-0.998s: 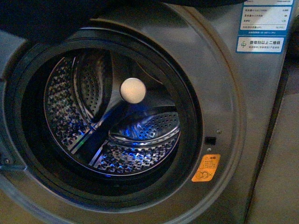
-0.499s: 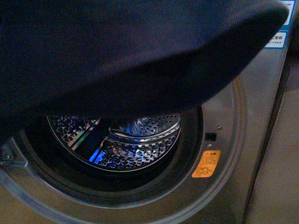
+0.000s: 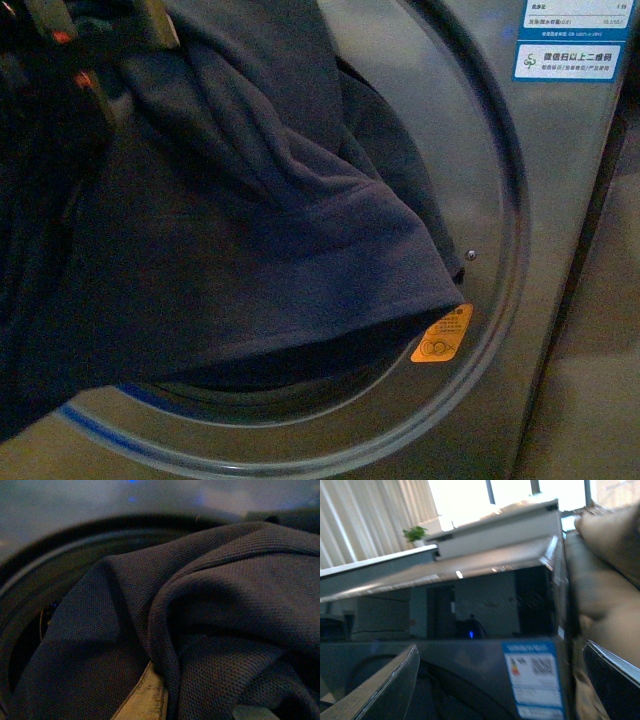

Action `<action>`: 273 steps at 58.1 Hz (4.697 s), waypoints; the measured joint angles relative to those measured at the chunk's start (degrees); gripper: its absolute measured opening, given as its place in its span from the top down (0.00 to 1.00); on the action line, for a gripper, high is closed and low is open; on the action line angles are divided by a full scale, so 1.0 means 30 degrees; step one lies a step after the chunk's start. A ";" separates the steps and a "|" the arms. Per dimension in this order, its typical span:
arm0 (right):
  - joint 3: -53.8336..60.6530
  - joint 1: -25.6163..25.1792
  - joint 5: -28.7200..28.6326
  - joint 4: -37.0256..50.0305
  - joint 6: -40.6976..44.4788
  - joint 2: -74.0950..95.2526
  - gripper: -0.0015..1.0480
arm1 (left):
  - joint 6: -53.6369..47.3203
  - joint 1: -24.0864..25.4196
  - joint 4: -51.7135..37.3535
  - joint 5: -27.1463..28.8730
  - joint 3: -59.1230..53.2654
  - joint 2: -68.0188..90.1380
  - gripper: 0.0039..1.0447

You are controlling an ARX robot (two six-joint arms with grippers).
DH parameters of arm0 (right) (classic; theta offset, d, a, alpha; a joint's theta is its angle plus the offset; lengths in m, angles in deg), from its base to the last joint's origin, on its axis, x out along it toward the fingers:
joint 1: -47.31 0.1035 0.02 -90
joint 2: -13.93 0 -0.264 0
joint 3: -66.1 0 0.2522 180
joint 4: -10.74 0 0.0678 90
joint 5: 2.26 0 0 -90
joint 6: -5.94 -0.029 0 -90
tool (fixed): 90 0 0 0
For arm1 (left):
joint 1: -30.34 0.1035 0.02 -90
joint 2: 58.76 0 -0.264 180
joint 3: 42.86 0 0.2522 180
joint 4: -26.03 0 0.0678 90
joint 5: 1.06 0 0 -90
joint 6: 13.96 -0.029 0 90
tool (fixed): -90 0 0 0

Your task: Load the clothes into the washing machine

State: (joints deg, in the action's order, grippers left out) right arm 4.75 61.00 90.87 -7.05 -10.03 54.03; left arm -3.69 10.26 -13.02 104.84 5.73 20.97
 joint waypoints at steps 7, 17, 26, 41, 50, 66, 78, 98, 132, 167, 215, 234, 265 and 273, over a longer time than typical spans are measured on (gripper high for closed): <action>0.2069 -0.1100 -0.0925 -0.0503 -0.0525 -0.0816 0.07 | -0.0401 -0.0044 -0.0612 0.0175 0.0109 0.1836 0.90; 0.3038 -0.1821 -0.1144 -0.0488 -0.0838 -0.0874 0.07 | -0.0903 -0.0044 -0.1027 0.0423 0.0699 0.4371 0.90; 0.3300 -0.1515 -0.1107 -0.0095 -0.0954 -0.1071 0.07 | -0.1486 0.0066 -0.1333 0.0831 0.2171 0.7162 0.90; 0.3803 -0.0590 -0.1056 0.0364 -0.1231 -0.1290 0.07 | -0.2382 0.0634 -0.0896 0.1297 0.5799 1.0630 0.90; 0.4036 0.0197 -0.0699 0.0692 -0.1195 -0.1443 0.07 | -0.2637 0.1056 0.0780 0.1654 0.8925 1.2670 0.90; 0.4102 0.0415 -0.0590 0.0729 -0.1180 -0.1421 0.07 | -0.2798 0.1319 0.3621 0.2113 1.4280 1.5832 0.90; 0.7526 -0.0044 0.3315 0.3191 0.4080 -0.3330 0.41 | -0.3177 0.1355 0.5646 0.2135 1.8586 1.8316 0.90; 1.1759 -0.2608 0.0656 0.4291 0.5268 -0.6237 0.99 | -0.3417 0.1341 0.7395 0.2331 2.3853 2.1711 0.90; 1.4462 -0.4524 -0.1020 0.4109 0.5260 -0.9224 0.98 | -0.2987 0.1304 0.8488 0.3198 2.5121 2.3722 0.63; 1.5759 -0.4524 -0.1056 0.1304 0.5260 -1.3253 0.98 | -0.1326 0.1202 0.5071 0.0459 1.5460 1.6670 0.06; 1.5759 -0.4524 -0.1064 0.1304 0.5260 -1.3267 0.98 | -0.1727 0.1202 0.2790 -0.5676 -0.3563 -0.2222 0.06; 1.5759 -0.4524 -0.1064 0.1304 0.5260 -1.3267 0.98 | -0.2871 0.1253 0.5792 -0.1020 -0.8073 -1.0688 0.25; 1.5759 -0.4524 -0.1064 0.1304 0.5260 -1.3282 0.98 | -0.3293 0.6404 0.9792 -0.5107 -1.1271 -1.8608 0.97; 1.5759 -0.4524 -0.1064 0.1304 0.5260 -1.3282 0.98 | -0.3315 0.6615 1.0768 -0.5275 -1.1271 -1.9846 0.97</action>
State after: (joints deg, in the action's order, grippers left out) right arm 52.03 47.43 87.68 -3.14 5.75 14.18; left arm -13.64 30.11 19.28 89.01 -28.09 -38.57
